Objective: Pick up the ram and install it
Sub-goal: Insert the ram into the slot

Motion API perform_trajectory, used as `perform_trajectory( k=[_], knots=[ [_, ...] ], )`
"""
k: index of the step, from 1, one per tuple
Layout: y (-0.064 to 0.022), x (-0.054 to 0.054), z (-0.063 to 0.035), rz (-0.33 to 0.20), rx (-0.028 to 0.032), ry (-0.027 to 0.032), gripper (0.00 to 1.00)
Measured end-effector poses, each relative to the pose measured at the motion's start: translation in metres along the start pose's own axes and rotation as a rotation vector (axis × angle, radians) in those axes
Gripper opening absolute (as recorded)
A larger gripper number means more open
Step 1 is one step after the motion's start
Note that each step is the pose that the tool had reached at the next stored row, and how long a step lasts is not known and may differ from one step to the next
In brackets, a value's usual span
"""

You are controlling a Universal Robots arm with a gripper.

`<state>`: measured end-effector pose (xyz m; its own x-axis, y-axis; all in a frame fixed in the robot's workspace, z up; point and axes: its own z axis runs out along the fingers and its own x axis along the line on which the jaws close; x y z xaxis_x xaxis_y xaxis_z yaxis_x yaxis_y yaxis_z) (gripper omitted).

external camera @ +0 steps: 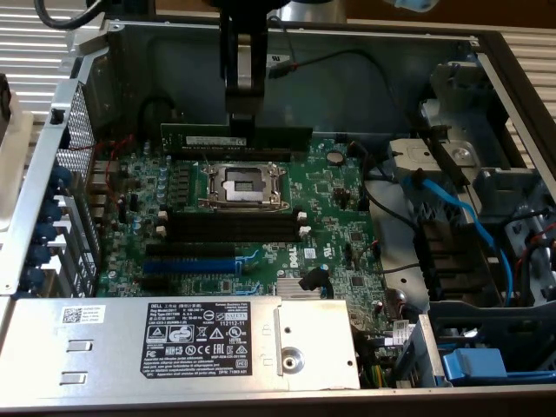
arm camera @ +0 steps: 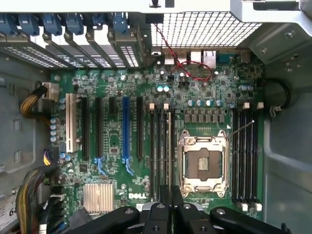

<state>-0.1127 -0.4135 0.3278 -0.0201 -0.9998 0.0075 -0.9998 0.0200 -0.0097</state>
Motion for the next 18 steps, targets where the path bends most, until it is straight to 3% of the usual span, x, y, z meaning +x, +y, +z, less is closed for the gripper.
perform_trajectory(
  k=[18],
  knots=[
    [-0.0021,0.010,0.0273,-0.022,-0.0002,0.0007,0.12]
  ],
)
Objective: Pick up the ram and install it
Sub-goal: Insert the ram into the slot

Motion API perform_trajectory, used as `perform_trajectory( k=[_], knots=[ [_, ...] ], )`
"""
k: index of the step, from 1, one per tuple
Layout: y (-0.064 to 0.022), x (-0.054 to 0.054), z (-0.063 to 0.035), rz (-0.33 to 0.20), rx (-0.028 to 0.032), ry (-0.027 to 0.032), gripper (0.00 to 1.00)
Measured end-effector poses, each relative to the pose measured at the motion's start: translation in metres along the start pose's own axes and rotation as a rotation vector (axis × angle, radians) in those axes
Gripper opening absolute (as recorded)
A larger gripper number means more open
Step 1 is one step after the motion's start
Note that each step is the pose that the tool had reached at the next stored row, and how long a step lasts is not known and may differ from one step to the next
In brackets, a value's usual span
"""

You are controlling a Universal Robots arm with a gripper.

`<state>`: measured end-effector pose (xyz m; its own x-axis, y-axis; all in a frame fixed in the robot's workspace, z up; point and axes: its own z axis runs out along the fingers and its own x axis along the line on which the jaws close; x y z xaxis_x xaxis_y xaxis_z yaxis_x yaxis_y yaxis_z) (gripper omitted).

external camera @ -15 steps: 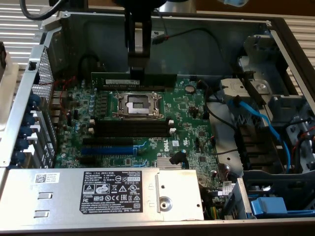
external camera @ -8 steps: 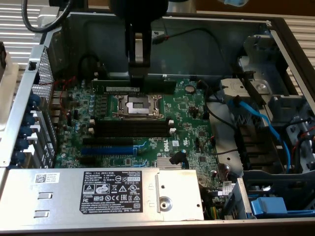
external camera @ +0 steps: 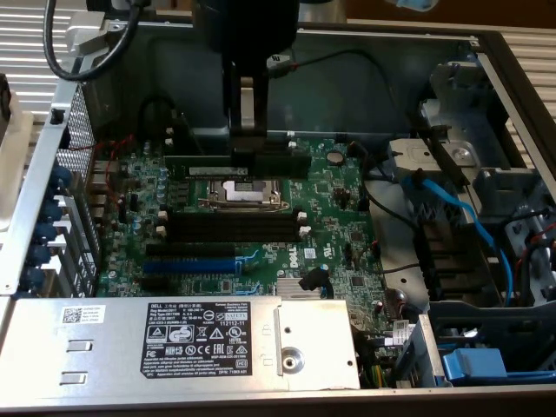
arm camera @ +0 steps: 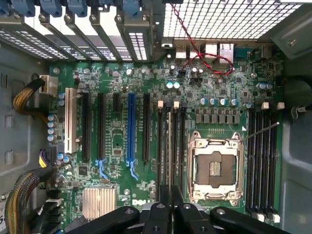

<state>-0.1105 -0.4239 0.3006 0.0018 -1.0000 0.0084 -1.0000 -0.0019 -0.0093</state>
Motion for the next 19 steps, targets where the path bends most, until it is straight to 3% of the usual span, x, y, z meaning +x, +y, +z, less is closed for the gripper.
perform_trajectory(
  k=[9,19],
  knots=[
    [-0.0018,0.006,0.0048,-0.027,-0.0004,-0.0001,0.12],
    [-0.0030,0.005,0.0118,-0.025,-0.0004,-0.0023,0.12]
  ],
)
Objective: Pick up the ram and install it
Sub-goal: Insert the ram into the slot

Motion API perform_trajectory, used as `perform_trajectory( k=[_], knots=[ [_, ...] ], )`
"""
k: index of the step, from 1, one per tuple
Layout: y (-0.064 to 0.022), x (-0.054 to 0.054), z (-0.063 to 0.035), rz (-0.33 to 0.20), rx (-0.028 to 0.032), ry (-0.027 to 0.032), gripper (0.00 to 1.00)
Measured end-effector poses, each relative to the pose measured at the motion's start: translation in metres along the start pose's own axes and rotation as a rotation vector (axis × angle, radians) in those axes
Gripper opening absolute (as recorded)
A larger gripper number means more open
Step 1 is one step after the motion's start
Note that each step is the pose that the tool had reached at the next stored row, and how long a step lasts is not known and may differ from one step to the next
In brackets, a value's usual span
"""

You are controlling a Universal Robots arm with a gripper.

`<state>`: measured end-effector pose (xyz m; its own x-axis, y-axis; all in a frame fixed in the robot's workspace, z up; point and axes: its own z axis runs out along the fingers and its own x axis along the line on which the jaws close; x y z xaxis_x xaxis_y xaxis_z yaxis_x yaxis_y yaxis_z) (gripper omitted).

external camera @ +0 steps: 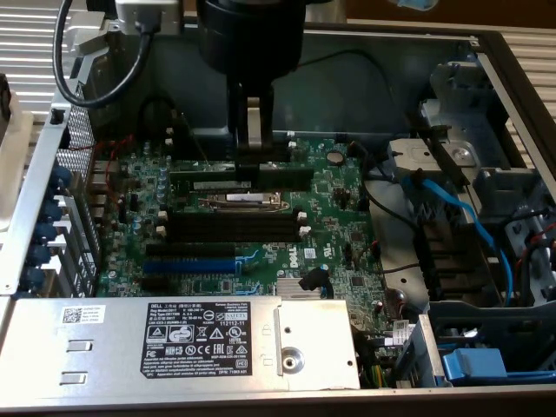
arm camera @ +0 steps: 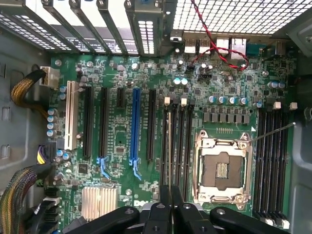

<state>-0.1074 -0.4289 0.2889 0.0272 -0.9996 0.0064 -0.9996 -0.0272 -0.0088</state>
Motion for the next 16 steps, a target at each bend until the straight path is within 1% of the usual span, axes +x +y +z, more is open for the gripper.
perform_trajectory(
  k=[7,12,16],
  knots=[
    [0.0001,-0.0002,0.0040,0.020,-0.0002,0.0002,0.12],
    [0.0001,0.0000,0.0046,0.020,-0.0001,0.0001,0.12],
    [0.0001,-0.0001,0.0078,0.024,-0.0001,0.0000,0.12]
  ],
)
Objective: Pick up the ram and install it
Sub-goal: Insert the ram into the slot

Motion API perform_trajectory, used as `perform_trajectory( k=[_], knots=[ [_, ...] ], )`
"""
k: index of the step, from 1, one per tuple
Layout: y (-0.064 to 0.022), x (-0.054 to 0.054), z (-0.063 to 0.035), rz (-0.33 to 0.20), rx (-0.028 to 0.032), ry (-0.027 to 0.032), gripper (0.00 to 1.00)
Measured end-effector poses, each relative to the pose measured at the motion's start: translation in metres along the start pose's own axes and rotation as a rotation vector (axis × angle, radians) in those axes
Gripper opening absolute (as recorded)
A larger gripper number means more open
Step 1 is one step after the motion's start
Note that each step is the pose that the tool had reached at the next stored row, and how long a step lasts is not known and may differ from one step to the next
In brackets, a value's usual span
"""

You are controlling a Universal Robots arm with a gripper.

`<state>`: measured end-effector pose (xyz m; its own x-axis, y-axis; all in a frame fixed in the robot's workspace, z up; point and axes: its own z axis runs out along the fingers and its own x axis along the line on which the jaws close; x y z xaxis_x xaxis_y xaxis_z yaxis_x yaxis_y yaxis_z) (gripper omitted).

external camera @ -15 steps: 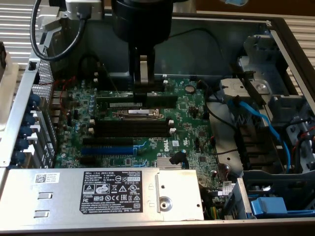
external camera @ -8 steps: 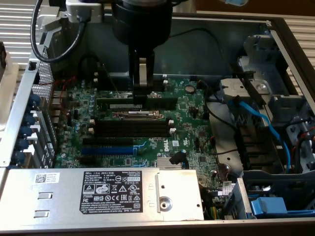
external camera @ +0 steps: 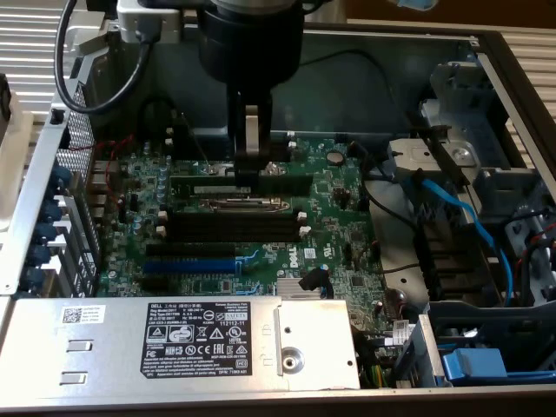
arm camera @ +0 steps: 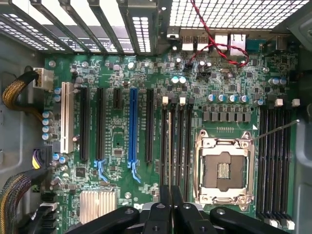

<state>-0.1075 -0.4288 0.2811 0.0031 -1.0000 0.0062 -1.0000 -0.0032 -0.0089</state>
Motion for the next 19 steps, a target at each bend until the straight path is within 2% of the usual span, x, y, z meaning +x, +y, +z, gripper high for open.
perform_trajectory(
  k=[19],
  knots=[
    [0.0011,-0.002,0.0138,0.019,-0.0003,0.0004,0.12]
  ],
)
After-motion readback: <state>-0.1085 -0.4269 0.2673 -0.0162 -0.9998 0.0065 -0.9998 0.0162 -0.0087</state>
